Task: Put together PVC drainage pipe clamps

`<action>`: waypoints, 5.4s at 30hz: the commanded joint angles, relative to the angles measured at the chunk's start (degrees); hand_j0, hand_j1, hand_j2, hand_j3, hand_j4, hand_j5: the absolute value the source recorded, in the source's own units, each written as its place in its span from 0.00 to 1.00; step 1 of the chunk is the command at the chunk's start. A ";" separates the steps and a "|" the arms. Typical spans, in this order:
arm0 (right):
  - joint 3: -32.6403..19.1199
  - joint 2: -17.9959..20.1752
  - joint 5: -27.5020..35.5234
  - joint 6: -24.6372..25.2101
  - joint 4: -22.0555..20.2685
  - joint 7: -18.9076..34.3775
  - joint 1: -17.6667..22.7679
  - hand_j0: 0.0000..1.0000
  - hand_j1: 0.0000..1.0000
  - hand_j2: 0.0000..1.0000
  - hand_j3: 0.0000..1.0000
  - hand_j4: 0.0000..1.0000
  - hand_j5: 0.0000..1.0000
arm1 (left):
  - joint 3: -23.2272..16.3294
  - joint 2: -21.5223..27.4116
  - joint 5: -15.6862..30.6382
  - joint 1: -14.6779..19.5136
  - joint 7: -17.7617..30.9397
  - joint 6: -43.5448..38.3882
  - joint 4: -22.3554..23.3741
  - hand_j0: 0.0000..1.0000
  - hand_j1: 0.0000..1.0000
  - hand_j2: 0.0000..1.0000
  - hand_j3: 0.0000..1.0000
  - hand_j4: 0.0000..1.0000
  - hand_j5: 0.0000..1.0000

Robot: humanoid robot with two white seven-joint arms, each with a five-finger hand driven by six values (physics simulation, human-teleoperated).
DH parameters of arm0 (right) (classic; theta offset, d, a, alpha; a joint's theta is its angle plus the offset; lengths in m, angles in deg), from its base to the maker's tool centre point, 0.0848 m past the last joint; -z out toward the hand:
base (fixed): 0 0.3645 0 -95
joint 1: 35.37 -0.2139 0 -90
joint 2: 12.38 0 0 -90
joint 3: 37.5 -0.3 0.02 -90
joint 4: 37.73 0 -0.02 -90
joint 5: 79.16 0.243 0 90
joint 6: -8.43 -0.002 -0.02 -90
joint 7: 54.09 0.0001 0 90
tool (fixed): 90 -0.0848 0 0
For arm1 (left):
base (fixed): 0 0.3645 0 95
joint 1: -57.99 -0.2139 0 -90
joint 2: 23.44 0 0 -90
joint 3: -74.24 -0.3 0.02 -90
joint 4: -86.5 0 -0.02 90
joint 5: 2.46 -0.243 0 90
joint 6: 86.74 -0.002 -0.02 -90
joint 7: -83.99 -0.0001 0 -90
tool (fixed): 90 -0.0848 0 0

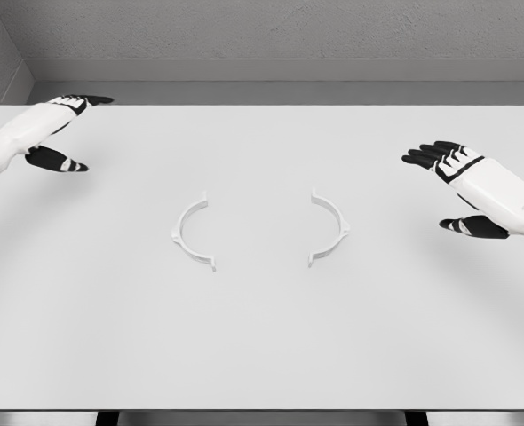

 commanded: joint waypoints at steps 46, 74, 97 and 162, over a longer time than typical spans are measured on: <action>10.73 -16.69 -14.79 0.13 15.72 -2.51 -9.75 1.00 1.00 1.00 1.00 1.00 1.00 | -0.61 2.84 -0.25 -14.50 0.09 -0.09 -19.95 1.00 1.00 1.00 1.00 1.00 1.00; 12.67 -17.75 -14.79 0.13 19.14 -2.33 -12.13 1.00 1.00 1.00 1.00 1.00 1.00 | -2.02 -6.13 -6.40 -12.57 0.09 -0.09 -17.13 1.00 1.00 1.00 1.00 1.00 1.00; 14.43 -20.03 -15.23 0.13 23.27 -2.33 -15.47 1.00 1.00 1.00 1.00 1.00 1.00 | -2.54 -7.97 -6.84 -12.83 0.09 -0.09 -17.57 1.00 1.00 1.00 1.00 1.00 1.00; -17.30 -18.63 -6.53 0.13 5.87 9.81 -4.57 1.00 1.00 1.00 1.00 1.00 1.00 | -2.72 -10.08 -6.84 -13.36 0.09 -0.09 -19.50 1.00 1.00 1.00 1.00 1.00 1.00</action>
